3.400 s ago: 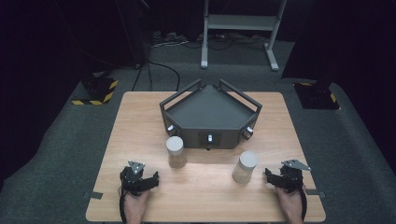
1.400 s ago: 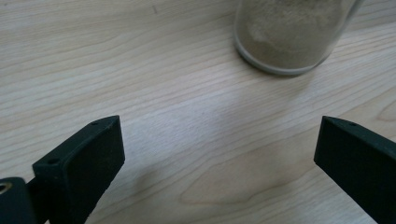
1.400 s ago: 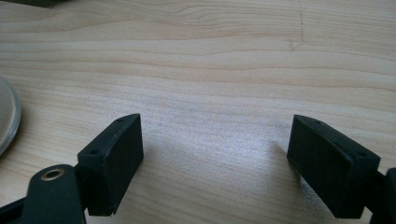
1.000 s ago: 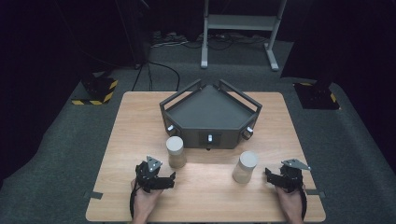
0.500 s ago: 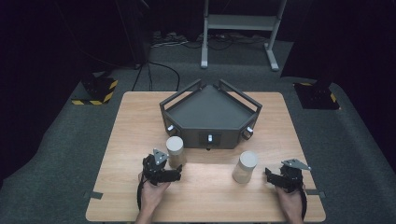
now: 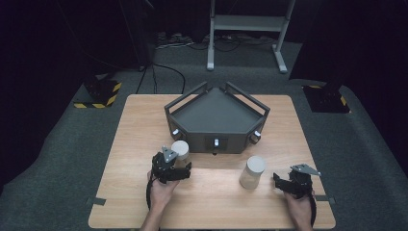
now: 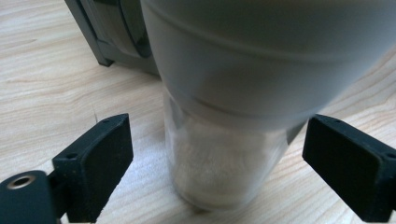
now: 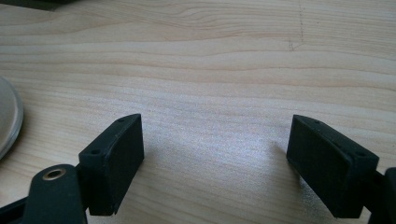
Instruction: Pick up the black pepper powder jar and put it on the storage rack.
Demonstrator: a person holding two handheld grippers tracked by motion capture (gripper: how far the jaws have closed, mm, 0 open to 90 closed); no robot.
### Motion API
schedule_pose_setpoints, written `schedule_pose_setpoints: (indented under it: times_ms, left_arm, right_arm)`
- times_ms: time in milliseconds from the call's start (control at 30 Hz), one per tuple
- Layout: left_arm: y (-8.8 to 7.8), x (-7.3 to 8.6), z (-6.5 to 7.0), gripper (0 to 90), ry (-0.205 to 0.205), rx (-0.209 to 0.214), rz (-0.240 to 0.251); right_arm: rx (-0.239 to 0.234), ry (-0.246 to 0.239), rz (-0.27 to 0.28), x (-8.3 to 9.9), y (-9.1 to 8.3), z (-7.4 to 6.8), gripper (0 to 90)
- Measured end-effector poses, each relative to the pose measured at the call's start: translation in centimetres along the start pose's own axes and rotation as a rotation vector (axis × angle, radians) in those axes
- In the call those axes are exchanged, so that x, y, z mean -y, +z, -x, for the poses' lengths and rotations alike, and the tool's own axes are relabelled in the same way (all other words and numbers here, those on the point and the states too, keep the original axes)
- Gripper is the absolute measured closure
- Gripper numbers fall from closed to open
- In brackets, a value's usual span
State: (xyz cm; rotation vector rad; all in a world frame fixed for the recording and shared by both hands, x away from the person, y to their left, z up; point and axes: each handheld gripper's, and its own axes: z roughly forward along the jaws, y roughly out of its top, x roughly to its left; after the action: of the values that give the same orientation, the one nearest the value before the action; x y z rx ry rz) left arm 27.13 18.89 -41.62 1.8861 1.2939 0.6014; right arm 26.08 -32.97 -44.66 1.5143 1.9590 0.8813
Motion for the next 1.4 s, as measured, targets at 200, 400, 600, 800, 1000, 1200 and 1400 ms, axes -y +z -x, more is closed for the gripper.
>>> schedule_pose_setpoints:
  times_ms: [200,400,600,800,1000,1200,1400]
  left_arm:
    - [0.1,-0.4,0.0,13.2,0.008,-0.002,0.008]
    - [0.3,-0.5,0.3,18.4,0.016,-0.006,0.017]
    - [0.4,-0.8,0.5,21.9,0.025,-0.008,0.022]
    - [0.4,-1.0,0.6,26.0,0.02,-0.013,0.034]
    - [0.5,-1.2,0.7,30.5,0.023,-0.013,0.043]
    - [0.4,-1.2,1.0,33.7,0.034,-0.02,0.052]
    - [0.4,-1.0,0.9,34.5,0.03,-0.016,0.063]
  right_arm:
    - [-0.002,0.003,0.001,0.0,0.0,0.0,18.7]
    - [-0.004,0.005,0.003,0.1,0.0,0.1,18.8]
    - [-0.004,0.004,0.003,0.0,0.0,0.1,18.8]
    - [-0.007,0.006,0.005,0.1,0.0,0.2,18.9]
    - [-0.008,0.008,0.005,0.1,0.0,0.3,18.9]
    - [-0.01,0.009,0.007,0.1,0.0,0.3,19.0]
    - [-0.011,0.01,0.007,0.1,0.0,0.3,19.1]
